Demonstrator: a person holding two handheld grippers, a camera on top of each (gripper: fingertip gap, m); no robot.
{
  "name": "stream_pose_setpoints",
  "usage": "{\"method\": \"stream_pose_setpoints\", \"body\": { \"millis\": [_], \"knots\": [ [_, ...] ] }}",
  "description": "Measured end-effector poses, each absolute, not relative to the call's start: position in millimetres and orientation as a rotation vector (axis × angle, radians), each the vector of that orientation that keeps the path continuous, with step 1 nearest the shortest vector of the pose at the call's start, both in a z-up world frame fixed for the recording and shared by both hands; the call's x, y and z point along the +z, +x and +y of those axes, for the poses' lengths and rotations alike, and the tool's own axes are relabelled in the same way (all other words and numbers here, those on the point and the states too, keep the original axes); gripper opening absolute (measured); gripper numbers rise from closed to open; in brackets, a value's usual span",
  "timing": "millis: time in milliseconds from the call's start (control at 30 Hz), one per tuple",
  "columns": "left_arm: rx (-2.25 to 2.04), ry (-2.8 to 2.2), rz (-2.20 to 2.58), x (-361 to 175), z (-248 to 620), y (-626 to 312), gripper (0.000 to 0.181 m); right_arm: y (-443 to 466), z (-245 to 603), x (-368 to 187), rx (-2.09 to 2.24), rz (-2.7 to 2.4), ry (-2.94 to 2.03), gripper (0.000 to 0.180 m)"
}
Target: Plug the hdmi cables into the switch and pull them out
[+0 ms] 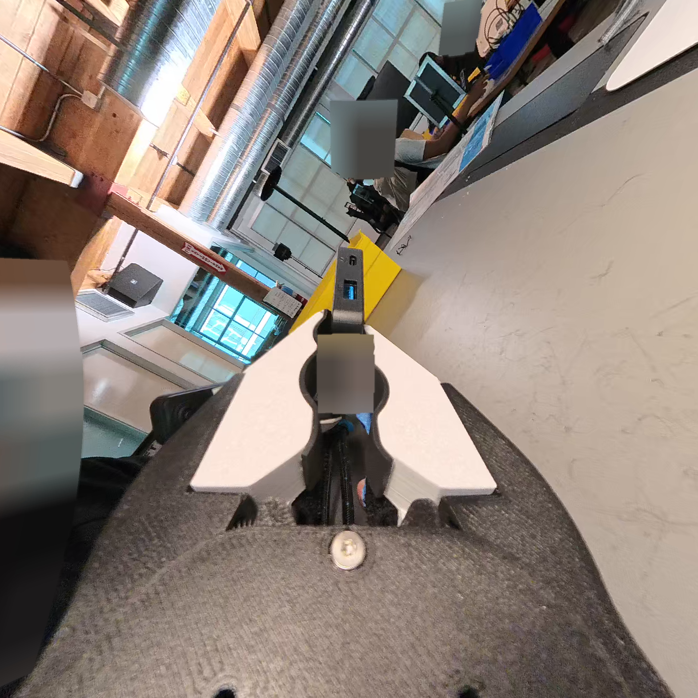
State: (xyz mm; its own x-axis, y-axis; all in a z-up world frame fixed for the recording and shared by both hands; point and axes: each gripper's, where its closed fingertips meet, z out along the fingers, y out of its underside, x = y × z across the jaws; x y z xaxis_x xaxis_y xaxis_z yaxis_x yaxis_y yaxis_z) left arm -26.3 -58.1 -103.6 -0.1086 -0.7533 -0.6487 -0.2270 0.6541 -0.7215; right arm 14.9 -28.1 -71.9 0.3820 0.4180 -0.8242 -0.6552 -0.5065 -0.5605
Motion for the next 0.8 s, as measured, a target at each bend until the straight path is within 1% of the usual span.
{"method": "stream_pose_setpoints", "body": {
  "millis": [167, 300, 433, 467, 500, 533, 633, 733, 767, 800],
  "knots": [
    [-0.467, -0.74, 1.697, -106.0, -61.1, -27.2, 0.017, 13.9, -31.3, -72.6, 1.341, 0.186, -1.658, 0.014],
    [-0.499, -0.832, 1.691, -110.1, -59.3, -24.7, 0.016, 15.4, -28.1, -77.6, 1.236, 0.168, -1.689, 0.015],
    [-0.392, -0.757, 1.721, -113.2, -58.8, -25.5, 0.016, 13.2, -29.2, -78.7, 1.172, 0.114, -1.721, 0.015],
    [-0.368, -0.737, 1.726, -113.5, -59.3, -25.7, 0.026, 12.8, -29.8, -78.1, 1.184, 0.114, -1.717, 0.015],
    [-0.345, -0.714, 1.726, -112.8, -59.6, -25.8, 0.026, 13.1, -30.2, -76.6, 1.214, 0.125, -1.702, 0.015],
    [-0.338, -0.709, 1.716, -111.2, -59.5, -25.7, 0.017, 13.9, -30.2, -74.9, 1.257, 0.15, -1.679, 0.014],
    [-0.313, -0.686, 1.69, -105.2, -59.2, -25.4, 0.017, 15.2, -29.4, -72.3, 1.357, 0.213, -1.615, 0.015],
    [-0.287, -0.641, 1.692, -103.8, -59.3, -27.0, 0.017, 13.8, -29.4, -71.0, 1.366, 0.217, -1.607, 0.014],
    [-0.282, -0.629, 1.693, -103.4, -58.9, -27.5, 0.026, 13.4, -29.7, -70.9, 1.366, 0.214, -1.61, 0.014],
    [-0.279, -0.62, 1.696, -103.6, -58.9, -27.8, 0.026, 13.1, -30.1, -71.6, 1.362, 0.207, -1.62, 0.014]
  ]
}}
